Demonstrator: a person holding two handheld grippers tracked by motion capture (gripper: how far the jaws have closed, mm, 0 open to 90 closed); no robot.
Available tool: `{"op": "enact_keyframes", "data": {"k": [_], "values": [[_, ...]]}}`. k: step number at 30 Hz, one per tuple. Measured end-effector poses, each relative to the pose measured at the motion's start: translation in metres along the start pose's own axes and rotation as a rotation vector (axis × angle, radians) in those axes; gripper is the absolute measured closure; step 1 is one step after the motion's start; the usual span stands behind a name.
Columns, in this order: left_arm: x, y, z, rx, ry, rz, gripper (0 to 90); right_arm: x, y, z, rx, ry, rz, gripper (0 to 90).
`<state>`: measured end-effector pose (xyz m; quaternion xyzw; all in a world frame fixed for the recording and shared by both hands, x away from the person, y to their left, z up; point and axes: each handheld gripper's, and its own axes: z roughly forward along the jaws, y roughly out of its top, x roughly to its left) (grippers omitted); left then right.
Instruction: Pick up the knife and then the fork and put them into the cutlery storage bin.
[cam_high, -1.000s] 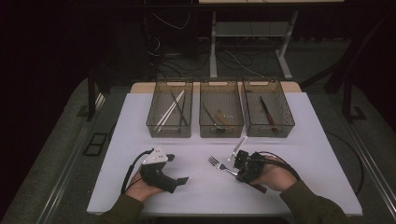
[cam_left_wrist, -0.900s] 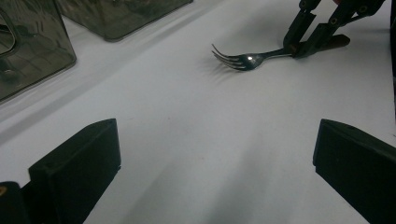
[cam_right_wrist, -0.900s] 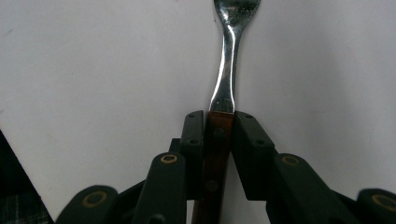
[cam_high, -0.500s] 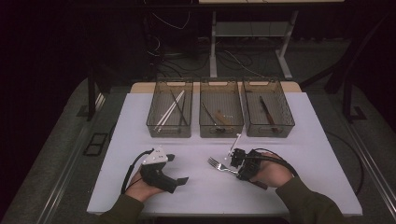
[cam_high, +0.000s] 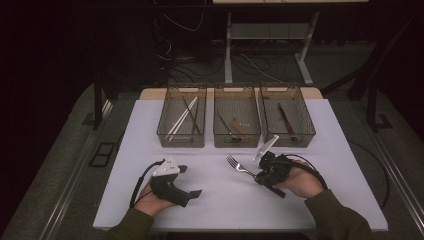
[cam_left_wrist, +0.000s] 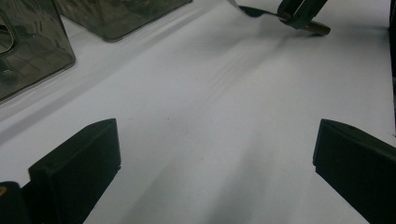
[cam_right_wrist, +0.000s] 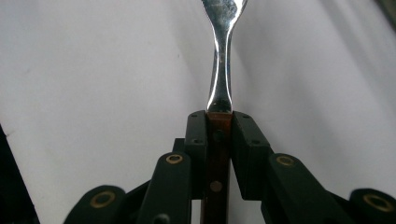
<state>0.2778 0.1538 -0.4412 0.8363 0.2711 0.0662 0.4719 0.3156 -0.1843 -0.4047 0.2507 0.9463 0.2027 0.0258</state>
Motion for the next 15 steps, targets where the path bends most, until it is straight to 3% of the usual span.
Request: {"op": "enact_keyframes", "data": {"k": [10,15], "values": [[0.0,0.0,-0.002,-0.011,-0.008,-0.002,0.0,-0.009,-0.013,-0.009,-0.169,0.046,0.066,77.7],[0.0,0.0,-0.002,-0.016,-0.01,-0.004,0.0,-0.015,-0.018,-0.014,-0.242,0.044,0.09,77.8]]}}
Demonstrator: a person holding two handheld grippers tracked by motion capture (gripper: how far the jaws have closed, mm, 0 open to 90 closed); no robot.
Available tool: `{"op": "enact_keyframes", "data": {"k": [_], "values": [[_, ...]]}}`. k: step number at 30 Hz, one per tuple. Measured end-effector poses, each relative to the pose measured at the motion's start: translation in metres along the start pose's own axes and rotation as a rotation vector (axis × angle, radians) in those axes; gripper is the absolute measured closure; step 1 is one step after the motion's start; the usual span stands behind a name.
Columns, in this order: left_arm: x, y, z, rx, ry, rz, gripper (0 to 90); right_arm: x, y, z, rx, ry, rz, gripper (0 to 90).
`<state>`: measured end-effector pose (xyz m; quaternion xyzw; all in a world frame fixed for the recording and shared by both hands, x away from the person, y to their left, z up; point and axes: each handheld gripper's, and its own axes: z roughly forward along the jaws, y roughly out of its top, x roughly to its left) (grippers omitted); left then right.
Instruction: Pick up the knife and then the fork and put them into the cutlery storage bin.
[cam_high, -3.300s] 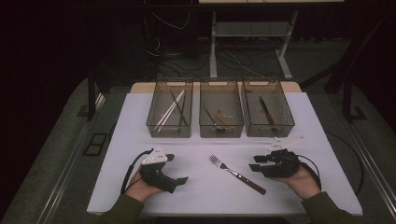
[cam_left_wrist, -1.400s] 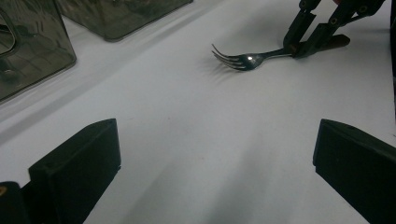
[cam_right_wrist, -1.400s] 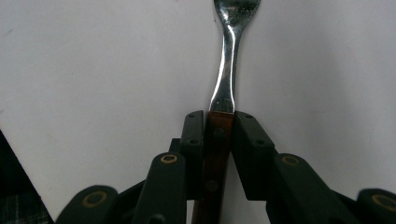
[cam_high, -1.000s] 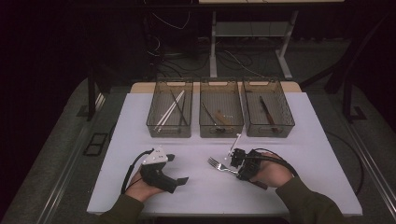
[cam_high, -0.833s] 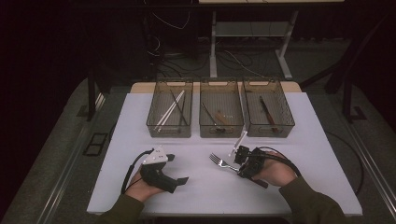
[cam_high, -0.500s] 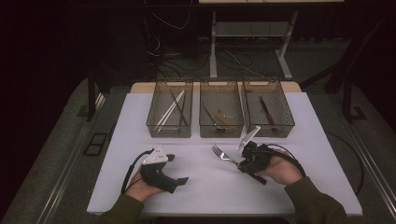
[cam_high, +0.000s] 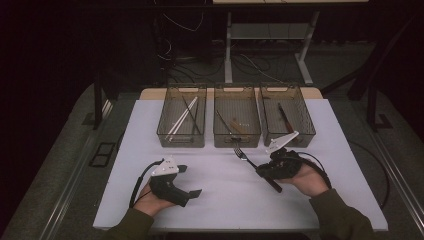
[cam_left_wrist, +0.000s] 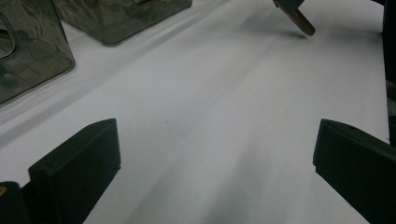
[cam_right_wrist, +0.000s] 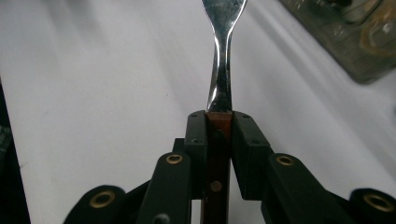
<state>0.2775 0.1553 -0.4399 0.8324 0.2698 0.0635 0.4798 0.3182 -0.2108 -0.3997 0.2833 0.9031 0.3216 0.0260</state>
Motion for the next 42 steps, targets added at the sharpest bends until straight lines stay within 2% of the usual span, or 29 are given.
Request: {"op": "enact_keyframes", "data": {"k": [11,19,29,42], "values": [[0.0,0.0,-0.001,-0.009,-0.007,0.002,0.0,-0.01,-0.006,-0.013,-0.126,0.0,0.04,77.7],[0.0,0.0,-0.002,-0.013,-0.005,0.0,0.0,-0.018,-0.008,-0.025,-0.212,-0.031,0.071,77.7],[0.0,-0.001,0.0,0.017,0.009,0.034,0.0,-0.031,-0.008,-0.038,-0.282,-0.061,0.111,77.7],[-0.002,-0.001,0.002,0.013,0.006,0.018,0.0,-0.047,-0.001,-0.059,-0.375,-0.134,0.145,77.7]]}}
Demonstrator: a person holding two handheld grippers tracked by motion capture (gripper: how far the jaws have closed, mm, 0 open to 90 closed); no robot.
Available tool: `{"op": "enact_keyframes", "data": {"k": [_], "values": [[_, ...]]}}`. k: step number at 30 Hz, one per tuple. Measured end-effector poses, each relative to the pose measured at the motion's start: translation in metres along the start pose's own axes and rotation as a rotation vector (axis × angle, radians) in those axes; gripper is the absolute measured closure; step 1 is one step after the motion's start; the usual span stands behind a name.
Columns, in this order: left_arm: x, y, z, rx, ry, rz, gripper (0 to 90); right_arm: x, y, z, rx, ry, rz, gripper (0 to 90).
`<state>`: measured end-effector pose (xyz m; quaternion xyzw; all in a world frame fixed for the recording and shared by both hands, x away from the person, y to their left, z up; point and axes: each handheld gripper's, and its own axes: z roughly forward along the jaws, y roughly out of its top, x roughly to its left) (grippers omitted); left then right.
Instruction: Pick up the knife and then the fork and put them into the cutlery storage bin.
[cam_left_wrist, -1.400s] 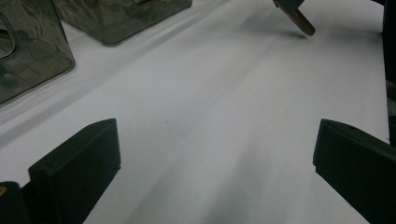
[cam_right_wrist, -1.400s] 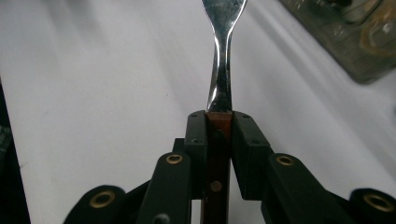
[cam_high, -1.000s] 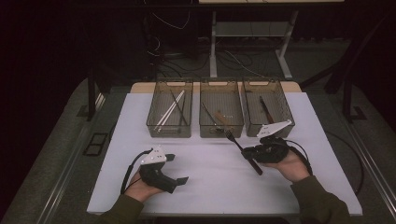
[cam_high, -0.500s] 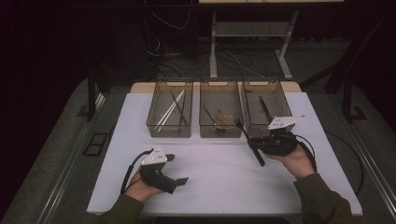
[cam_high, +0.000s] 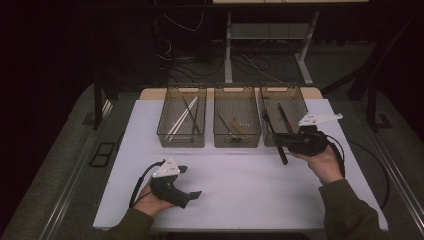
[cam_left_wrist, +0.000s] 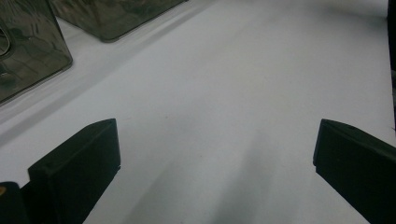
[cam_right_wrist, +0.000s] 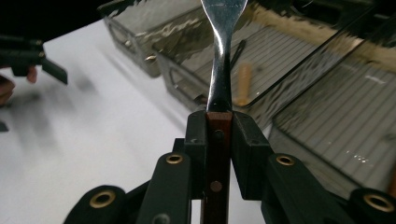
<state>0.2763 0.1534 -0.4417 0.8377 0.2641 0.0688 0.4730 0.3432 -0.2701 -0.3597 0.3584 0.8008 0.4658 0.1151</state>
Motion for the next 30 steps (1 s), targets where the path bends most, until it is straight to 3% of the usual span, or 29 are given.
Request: {"op": "enact_keyframes", "data": {"k": [15,25,30], "values": [[0.0,0.0,0.0,0.002,-0.004,0.002,0.0,-0.03,0.028,-0.012,-0.079,-0.122,0.049,77.7],[0.0,0.0,0.0,-0.001,-0.005,0.004,0.0,-0.055,0.045,-0.007,-0.121,-0.227,0.1,77.7],[0.0,0.0,0.0,-0.002,-0.005,0.007,0.0,-0.069,0.046,0.002,-0.102,-0.274,0.116,77.7]]}}
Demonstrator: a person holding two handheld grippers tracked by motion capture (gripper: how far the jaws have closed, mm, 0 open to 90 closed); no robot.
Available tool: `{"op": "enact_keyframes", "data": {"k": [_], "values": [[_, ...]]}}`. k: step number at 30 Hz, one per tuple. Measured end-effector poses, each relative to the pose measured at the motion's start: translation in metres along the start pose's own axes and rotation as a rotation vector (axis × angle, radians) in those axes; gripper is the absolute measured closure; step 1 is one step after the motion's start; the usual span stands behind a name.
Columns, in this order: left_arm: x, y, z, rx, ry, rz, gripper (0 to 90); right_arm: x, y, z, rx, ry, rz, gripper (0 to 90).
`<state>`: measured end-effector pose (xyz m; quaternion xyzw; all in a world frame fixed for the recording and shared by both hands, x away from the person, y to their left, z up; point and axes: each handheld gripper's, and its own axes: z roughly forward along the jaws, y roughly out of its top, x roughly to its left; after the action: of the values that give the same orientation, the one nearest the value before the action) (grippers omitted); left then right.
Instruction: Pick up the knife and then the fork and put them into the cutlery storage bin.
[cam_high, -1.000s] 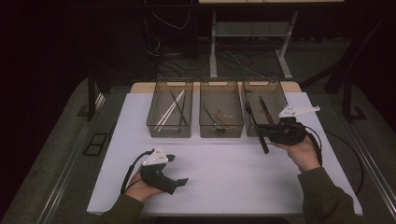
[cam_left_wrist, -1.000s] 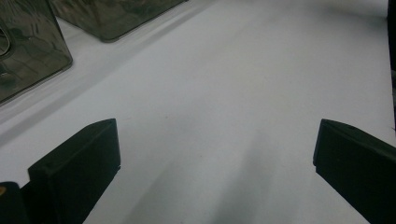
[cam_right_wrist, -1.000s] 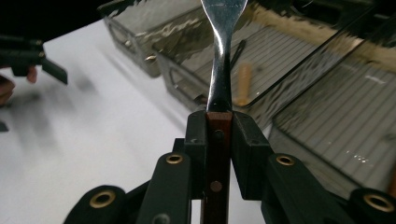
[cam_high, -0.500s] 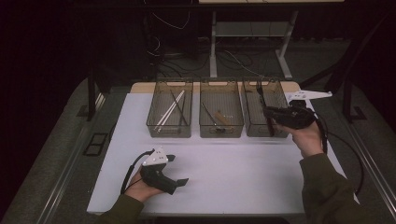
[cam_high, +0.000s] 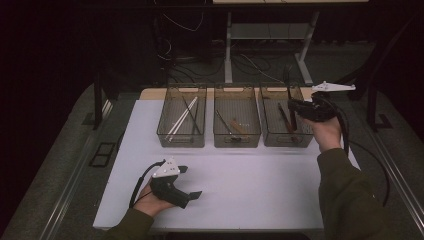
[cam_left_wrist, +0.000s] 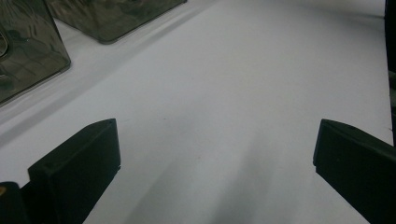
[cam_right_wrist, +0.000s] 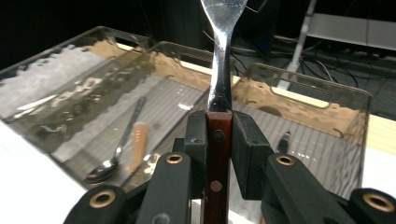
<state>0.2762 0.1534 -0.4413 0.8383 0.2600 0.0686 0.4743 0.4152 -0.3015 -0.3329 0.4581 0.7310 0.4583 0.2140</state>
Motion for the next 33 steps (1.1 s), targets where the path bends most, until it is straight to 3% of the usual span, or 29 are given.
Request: {"op": "enact_keyframes", "data": {"k": [10,15,22,26,29,33], "values": [[0.0,0.0,0.0,-0.002,-0.004,-0.003,0.0,-0.013,-0.011,0.028,0.089,-0.044,0.039,77.6],[-0.001,0.0,0.0,-0.003,-0.004,-0.002,0.0,-0.012,-0.017,0.043,0.179,-0.064,0.03,77.6],[0.0,0.0,0.0,-0.005,-0.006,-0.001,0.0,-0.009,-0.022,0.058,0.246,-0.09,0.034,77.5],[0.0,0.0,0.0,-0.005,-0.005,-0.001,0.0,-0.01,-0.026,0.065,0.312,-0.099,0.038,77.2],[-0.001,0.0,0.0,-0.003,-0.006,-0.001,0.0,-0.011,-0.028,0.068,0.335,-0.129,0.045,74.1],[0.0,0.0,0.0,-0.003,-0.007,-0.001,0.0,-0.012,-0.027,0.067,0.319,-0.119,0.058,62.7]]}}
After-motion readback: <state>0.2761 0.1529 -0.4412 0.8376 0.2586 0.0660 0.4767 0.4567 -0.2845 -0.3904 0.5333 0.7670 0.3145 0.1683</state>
